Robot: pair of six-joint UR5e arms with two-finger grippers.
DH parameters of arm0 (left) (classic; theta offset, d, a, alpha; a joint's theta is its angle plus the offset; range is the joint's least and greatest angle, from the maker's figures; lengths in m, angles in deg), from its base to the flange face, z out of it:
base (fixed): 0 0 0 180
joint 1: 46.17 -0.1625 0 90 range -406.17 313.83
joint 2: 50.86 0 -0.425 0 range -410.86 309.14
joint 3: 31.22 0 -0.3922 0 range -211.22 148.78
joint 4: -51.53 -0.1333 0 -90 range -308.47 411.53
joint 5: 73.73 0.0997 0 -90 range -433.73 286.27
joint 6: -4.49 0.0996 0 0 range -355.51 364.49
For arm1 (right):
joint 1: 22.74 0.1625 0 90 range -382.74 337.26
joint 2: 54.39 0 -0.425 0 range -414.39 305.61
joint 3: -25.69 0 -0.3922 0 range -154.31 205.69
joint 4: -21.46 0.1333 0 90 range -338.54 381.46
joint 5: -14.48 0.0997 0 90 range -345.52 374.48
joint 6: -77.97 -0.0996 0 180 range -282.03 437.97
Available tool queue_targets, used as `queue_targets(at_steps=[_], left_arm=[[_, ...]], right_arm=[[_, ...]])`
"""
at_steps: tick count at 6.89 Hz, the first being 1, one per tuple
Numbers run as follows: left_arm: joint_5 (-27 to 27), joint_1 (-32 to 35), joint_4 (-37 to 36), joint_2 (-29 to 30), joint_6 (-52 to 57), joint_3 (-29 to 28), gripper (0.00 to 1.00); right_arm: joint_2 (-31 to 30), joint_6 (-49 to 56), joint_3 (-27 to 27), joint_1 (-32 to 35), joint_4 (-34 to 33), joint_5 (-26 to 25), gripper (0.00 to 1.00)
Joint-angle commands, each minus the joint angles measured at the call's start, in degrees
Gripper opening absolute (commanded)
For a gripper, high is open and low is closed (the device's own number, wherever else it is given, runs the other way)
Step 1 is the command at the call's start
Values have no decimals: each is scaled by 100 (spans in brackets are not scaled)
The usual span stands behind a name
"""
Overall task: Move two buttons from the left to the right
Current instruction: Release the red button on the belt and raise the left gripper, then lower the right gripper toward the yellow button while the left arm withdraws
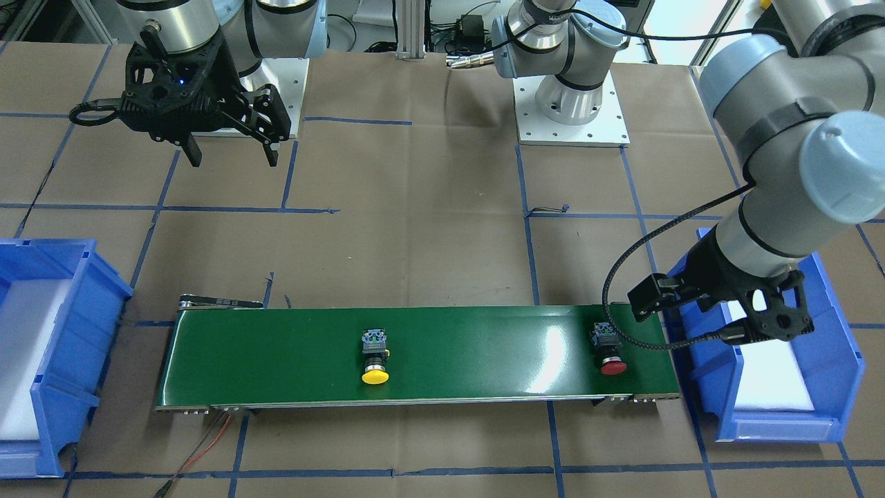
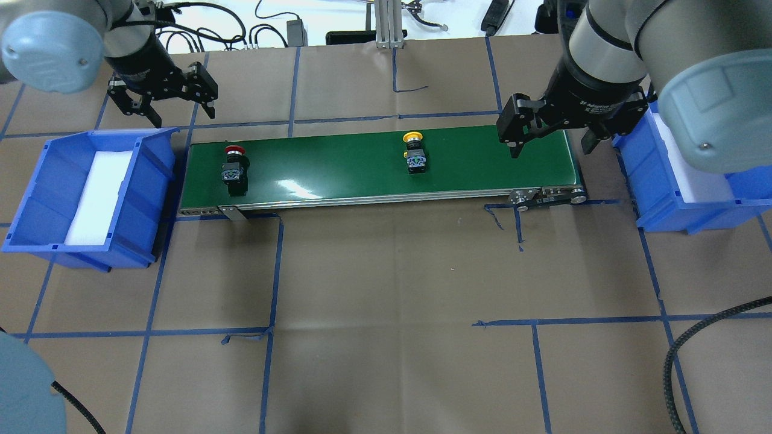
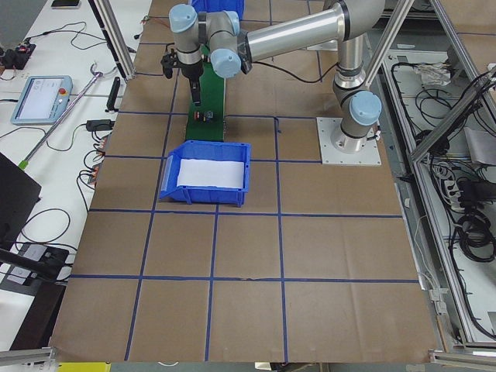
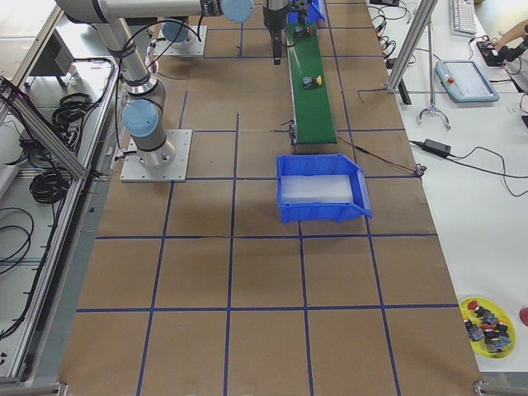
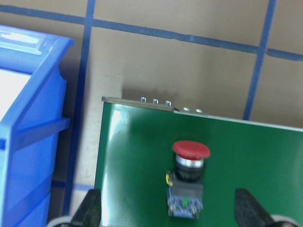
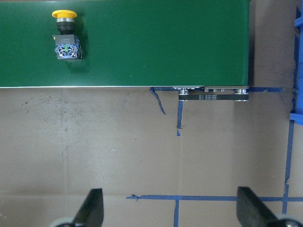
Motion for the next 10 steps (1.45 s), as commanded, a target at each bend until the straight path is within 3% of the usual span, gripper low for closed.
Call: queue_targets(at_steps=[1, 3, 7, 10], left_arm=[[8, 503, 807, -427, -182, -218, 100], [16, 839, 905, -700, -368, -43, 100], [-1, 559, 660, -1386, 72, 906, 100], [-19, 585, 659, -1396, -42, 881, 100]], right_arm=[[46, 12, 6, 9, -86, 0, 100], [273, -49, 207, 9, -847, 9, 100], [722, 20, 752, 9, -2544, -44, 100], [1230, -14, 701, 9, -2671, -62, 100]])
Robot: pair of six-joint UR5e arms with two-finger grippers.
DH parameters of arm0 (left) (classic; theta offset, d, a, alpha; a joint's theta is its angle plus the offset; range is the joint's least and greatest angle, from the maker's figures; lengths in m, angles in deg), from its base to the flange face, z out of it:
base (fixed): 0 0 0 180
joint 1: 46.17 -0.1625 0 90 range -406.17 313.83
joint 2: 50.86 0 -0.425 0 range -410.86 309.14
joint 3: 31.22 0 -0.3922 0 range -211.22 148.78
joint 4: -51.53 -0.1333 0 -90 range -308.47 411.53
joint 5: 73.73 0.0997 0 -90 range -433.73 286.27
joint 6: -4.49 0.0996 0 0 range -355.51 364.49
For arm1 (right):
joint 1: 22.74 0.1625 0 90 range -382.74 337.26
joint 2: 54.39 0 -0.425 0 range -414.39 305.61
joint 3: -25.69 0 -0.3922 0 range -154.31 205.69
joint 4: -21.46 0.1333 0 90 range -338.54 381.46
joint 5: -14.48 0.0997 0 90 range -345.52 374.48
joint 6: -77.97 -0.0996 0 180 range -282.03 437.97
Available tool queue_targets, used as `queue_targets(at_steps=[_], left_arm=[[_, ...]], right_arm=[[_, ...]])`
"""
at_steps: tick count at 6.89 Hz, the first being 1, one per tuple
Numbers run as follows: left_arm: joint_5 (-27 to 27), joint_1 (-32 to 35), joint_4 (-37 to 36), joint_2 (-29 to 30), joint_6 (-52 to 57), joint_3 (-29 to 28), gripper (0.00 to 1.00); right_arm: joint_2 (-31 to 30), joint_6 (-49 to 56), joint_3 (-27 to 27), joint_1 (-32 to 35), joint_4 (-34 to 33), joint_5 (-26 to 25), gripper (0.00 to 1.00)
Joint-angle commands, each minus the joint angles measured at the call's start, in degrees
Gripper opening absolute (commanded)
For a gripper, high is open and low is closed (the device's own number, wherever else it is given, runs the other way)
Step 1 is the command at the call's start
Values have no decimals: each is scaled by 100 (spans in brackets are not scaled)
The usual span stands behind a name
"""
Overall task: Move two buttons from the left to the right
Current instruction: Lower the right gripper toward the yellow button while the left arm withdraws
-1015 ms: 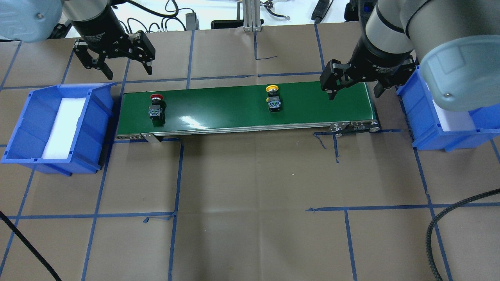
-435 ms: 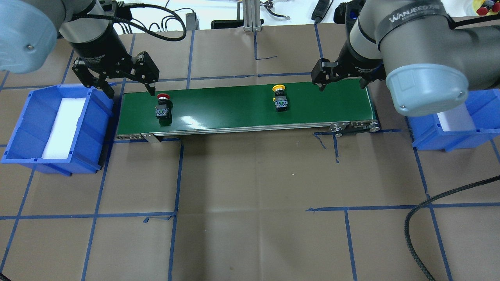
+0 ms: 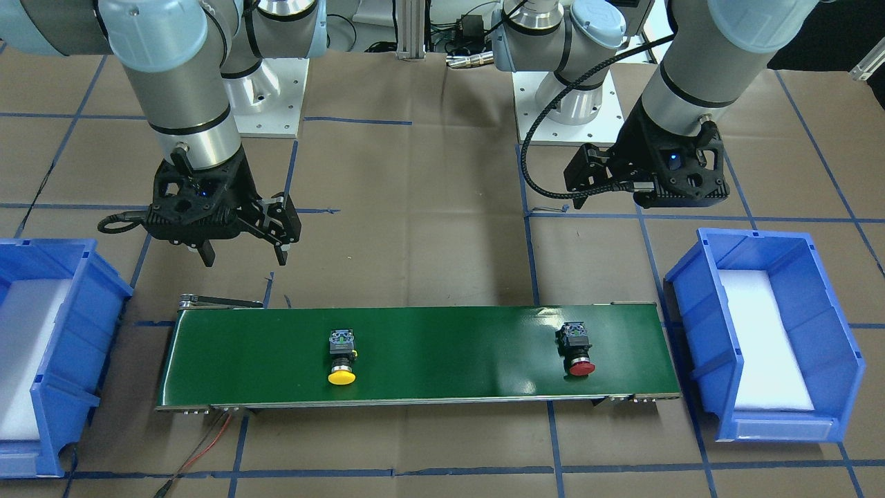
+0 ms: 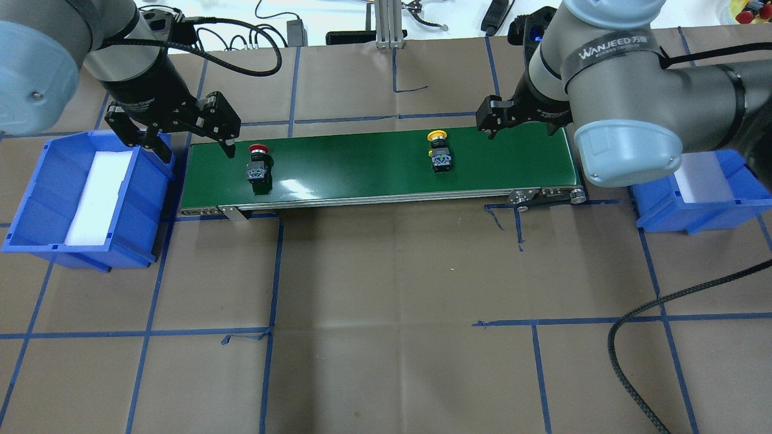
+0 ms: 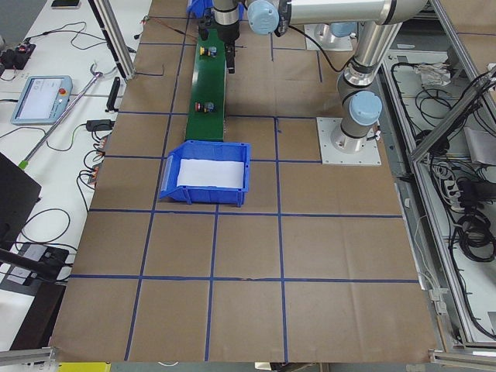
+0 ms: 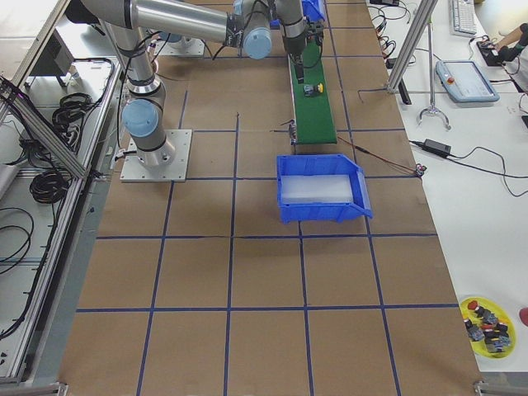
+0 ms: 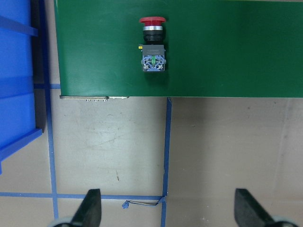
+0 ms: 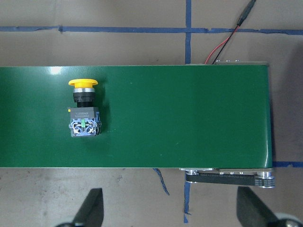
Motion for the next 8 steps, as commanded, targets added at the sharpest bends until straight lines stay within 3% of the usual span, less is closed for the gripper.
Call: queue_targets(at_steps=[1, 5, 8], left_arm=[[-2, 13, -3, -2, -67, -39, 100], [7, 40, -3, -2, -225, -40, 100], [7, 40, -3, -2, -207, -57, 100]], right_arm=[[417, -44, -14, 0, -337, -2, 100], [1128, -54, -75, 9, -1242, -1, 100], [1307, -106, -287, 17, -1246, 51, 100]])
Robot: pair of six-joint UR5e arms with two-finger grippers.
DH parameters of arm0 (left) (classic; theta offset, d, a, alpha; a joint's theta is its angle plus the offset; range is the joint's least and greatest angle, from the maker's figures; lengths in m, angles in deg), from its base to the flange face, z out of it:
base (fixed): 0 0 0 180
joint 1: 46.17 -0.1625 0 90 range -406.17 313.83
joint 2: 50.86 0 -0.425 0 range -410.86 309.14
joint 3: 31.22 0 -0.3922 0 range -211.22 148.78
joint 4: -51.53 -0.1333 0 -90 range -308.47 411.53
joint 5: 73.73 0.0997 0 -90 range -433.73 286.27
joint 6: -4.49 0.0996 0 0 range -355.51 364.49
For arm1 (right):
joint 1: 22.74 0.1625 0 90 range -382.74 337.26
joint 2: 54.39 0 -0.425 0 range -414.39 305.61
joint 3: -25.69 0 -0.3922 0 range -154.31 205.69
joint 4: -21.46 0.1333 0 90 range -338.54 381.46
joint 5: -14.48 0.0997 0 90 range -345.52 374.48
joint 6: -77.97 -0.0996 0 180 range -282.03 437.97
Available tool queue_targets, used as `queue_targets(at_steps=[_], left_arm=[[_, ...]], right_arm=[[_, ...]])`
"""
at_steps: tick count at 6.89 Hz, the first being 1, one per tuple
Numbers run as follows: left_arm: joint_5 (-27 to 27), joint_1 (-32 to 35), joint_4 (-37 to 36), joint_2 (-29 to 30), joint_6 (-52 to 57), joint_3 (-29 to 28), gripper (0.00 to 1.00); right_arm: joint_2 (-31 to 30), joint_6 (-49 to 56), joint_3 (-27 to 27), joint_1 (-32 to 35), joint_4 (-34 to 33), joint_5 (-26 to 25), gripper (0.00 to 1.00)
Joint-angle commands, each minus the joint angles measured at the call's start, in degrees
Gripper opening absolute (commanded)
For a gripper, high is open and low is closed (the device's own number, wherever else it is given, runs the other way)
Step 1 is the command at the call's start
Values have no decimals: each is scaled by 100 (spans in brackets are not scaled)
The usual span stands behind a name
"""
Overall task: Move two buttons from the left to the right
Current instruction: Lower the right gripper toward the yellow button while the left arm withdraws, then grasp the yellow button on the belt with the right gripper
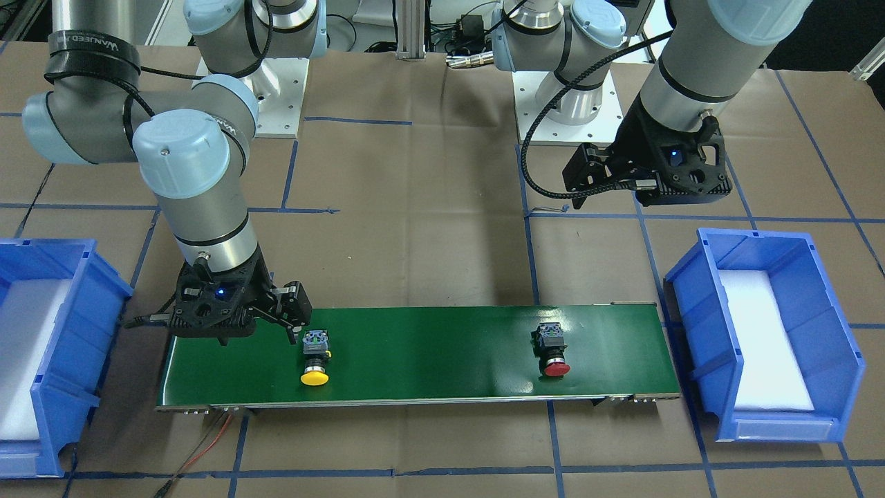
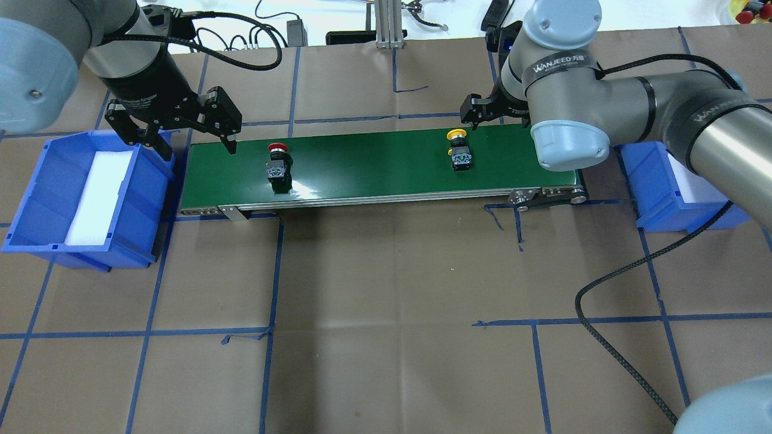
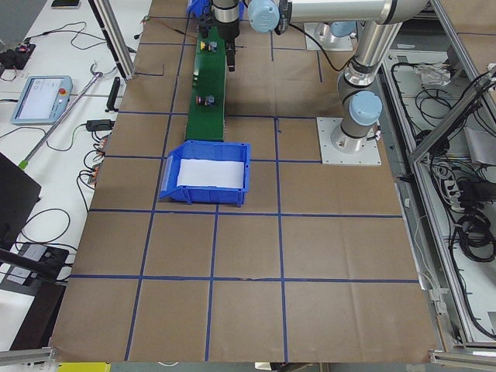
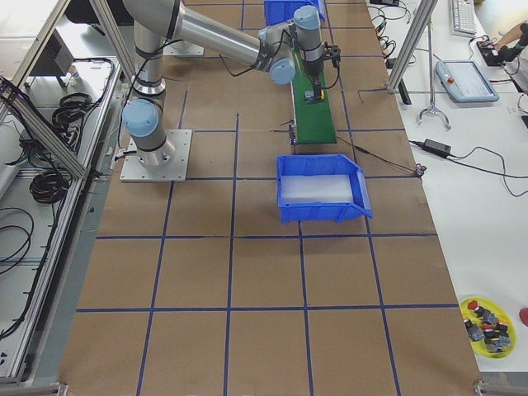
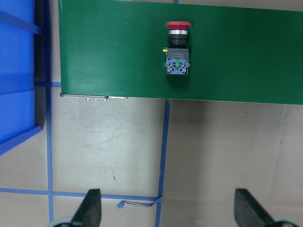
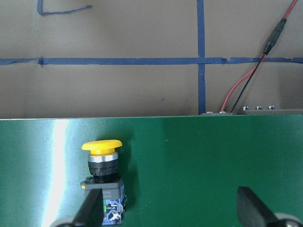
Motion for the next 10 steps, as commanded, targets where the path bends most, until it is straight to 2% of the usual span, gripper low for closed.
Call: queue_targets(at_steps=[1, 7, 8, 9, 10], left_arm=[[0, 0, 0, -1, 18, 0, 100], [0, 0, 0, -1, 62, 18, 100], [0, -8, -9, -1, 70, 35, 100], [0, 0, -9, -1, 70, 35, 100], [0, -8, -9, -1, 70, 44, 100]], right_arm=[[127, 2, 19, -2, 5, 19, 100], [654, 2, 54, 24, 14, 28, 100], [742, 2, 54, 24, -12, 28, 85], [760, 19, 45, 15, 39, -41, 30], [717, 89, 45, 15, 57, -51, 7]])
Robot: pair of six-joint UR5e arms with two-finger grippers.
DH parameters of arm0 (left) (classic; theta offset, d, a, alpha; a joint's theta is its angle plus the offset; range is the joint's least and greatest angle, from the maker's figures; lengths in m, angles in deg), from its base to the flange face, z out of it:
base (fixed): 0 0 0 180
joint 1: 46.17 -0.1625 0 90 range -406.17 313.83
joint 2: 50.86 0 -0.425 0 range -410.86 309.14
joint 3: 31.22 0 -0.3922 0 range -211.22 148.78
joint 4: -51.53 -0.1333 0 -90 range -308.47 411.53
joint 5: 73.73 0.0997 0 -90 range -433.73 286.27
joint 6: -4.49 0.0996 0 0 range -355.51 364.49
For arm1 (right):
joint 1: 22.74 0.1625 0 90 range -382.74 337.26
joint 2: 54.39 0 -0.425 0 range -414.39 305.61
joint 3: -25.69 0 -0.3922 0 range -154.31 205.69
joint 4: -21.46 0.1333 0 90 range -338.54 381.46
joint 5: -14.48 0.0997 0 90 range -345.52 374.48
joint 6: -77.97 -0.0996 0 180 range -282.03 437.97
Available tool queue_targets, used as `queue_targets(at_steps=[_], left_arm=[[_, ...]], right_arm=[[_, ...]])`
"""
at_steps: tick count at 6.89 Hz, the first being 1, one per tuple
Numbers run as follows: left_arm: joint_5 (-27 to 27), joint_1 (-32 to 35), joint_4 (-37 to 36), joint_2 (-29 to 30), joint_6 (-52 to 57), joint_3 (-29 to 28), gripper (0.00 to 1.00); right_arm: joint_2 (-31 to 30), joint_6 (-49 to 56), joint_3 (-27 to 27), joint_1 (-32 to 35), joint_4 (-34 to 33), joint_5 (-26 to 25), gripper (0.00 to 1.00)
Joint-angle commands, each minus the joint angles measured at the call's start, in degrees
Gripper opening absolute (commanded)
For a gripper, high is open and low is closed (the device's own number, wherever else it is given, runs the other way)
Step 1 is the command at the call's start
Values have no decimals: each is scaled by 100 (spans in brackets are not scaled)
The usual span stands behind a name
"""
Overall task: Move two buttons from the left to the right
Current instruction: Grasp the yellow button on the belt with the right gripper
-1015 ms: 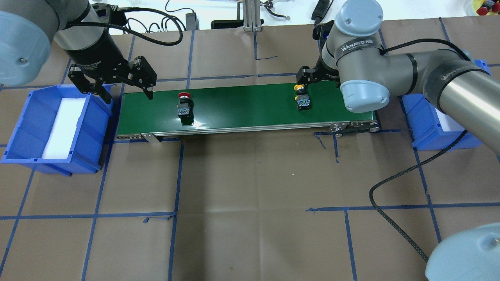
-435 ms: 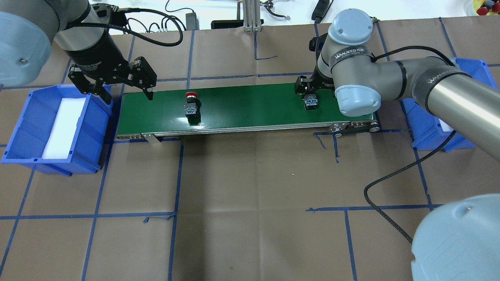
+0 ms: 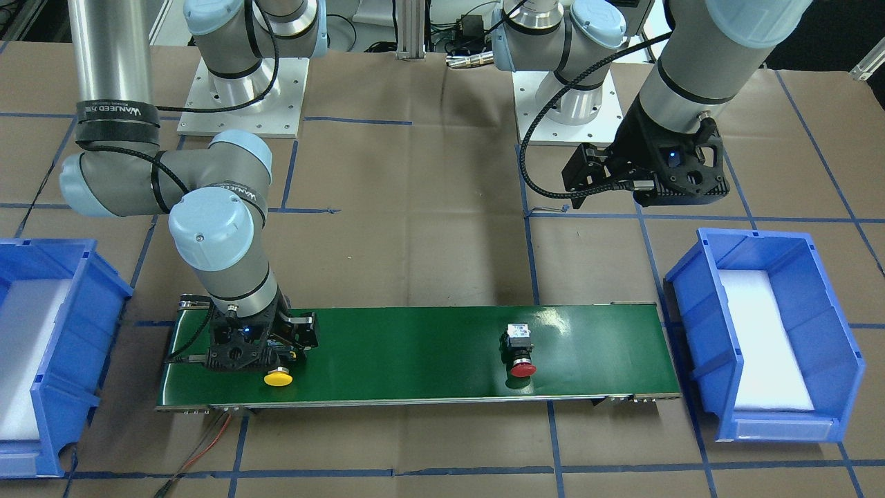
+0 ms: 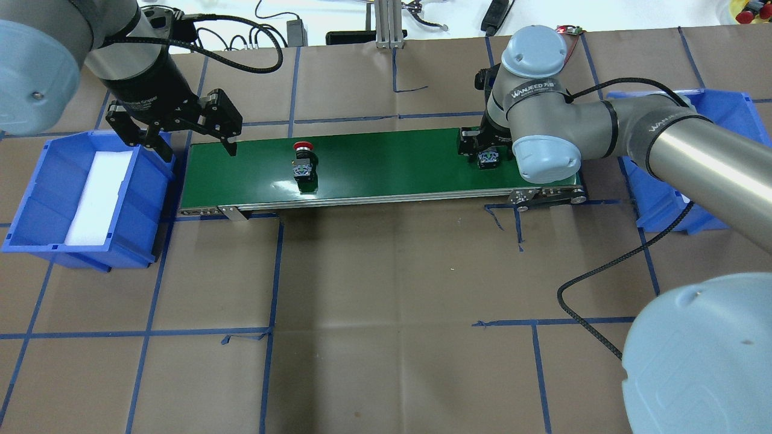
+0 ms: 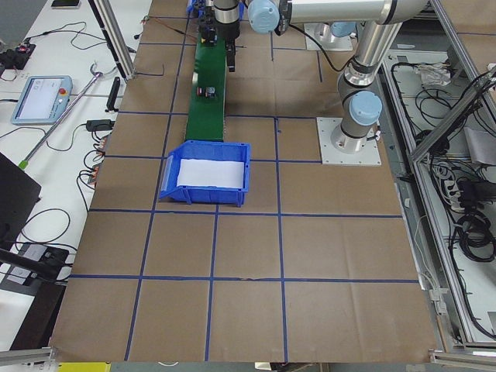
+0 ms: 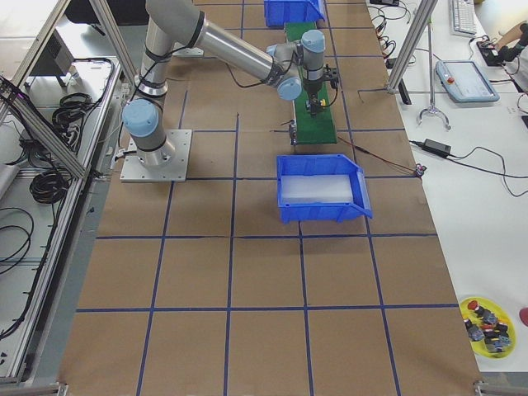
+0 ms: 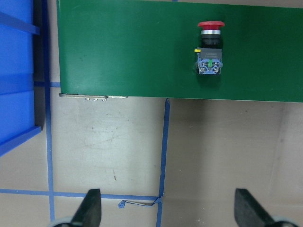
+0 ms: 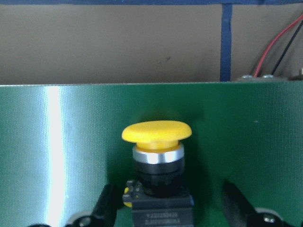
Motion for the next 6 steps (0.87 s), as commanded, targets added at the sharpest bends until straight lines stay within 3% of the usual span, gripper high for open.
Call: queue_targets(at_steps=[1, 4, 6], left_arm=[[0, 4, -1, 0, 1, 8, 100], [-9, -5, -1, 0, 1, 17, 100], [-9, -5, -1, 0, 1, 17, 100]], right_arm=[[-58, 78, -12, -12, 54, -37, 6], [-1012, 95, -74, -266, 798, -46, 6], [-1901, 530, -30, -1359, 1781, 6, 6]])
